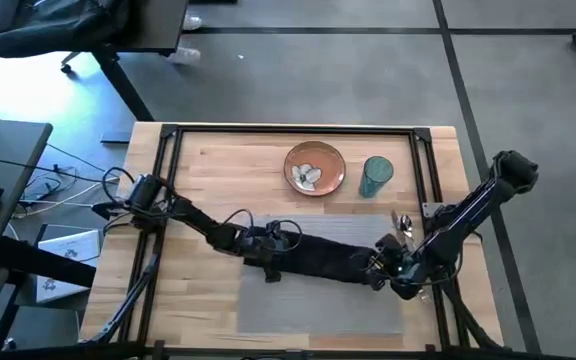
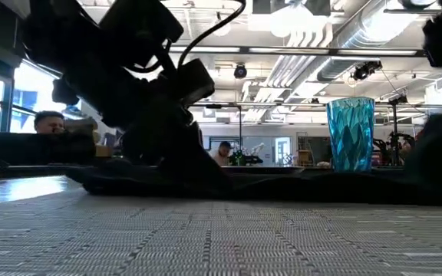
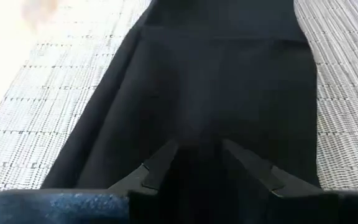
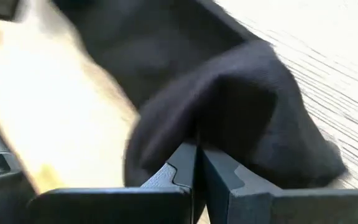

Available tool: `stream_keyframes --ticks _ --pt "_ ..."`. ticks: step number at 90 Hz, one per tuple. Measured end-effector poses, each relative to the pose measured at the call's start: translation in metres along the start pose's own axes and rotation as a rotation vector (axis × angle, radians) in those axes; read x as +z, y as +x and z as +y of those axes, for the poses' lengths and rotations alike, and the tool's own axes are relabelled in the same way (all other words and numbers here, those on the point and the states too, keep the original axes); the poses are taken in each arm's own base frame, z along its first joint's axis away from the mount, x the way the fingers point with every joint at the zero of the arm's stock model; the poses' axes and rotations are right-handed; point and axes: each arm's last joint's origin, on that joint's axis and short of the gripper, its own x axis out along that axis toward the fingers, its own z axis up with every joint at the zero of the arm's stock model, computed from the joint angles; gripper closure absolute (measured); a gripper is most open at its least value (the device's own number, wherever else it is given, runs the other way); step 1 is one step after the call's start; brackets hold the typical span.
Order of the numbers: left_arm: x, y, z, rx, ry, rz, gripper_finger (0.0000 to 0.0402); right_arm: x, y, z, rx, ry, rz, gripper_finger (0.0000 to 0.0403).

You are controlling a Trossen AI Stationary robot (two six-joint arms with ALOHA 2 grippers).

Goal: Set table place
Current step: Fold the black table napkin on the gray tablemat

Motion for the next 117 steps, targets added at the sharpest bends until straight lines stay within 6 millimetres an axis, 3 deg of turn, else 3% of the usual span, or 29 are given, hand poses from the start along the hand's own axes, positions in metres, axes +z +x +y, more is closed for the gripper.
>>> stream_keyframes --ticks 21,47,67,87,100,117 --pt "0.002 -0.001 0.000 -0.004 -0.003 -0.015 0.0300 0.031 -0.003 0.029 0.082 -0.075 -0.136 0.0403" --pt "0.007 -0.008 -0.001 -0.010 0.018 -0.016 0.0300 0.068 0.021 0.053 0.209 -0.155 -0.250 0.0403" --pt "0.032 -0.054 -0.005 0.020 0.052 0.017 0.0300 0.085 0.033 0.067 0.230 -0.194 -0.305 0.0403" --pt "0.035 -0.104 0.001 0.058 0.027 0.184 0.0300 0.094 0.051 0.076 0.248 -0.198 -0.349 0.0403" --pt "0.026 -0.118 0.003 0.091 0.028 0.294 0.0300 0.100 0.069 0.082 0.310 -0.189 -0.370 0.0403" --pt "0.020 -0.122 -0.001 0.090 0.055 0.337 0.0300 0.107 0.093 0.085 0.373 -0.170 -0.423 0.0403"
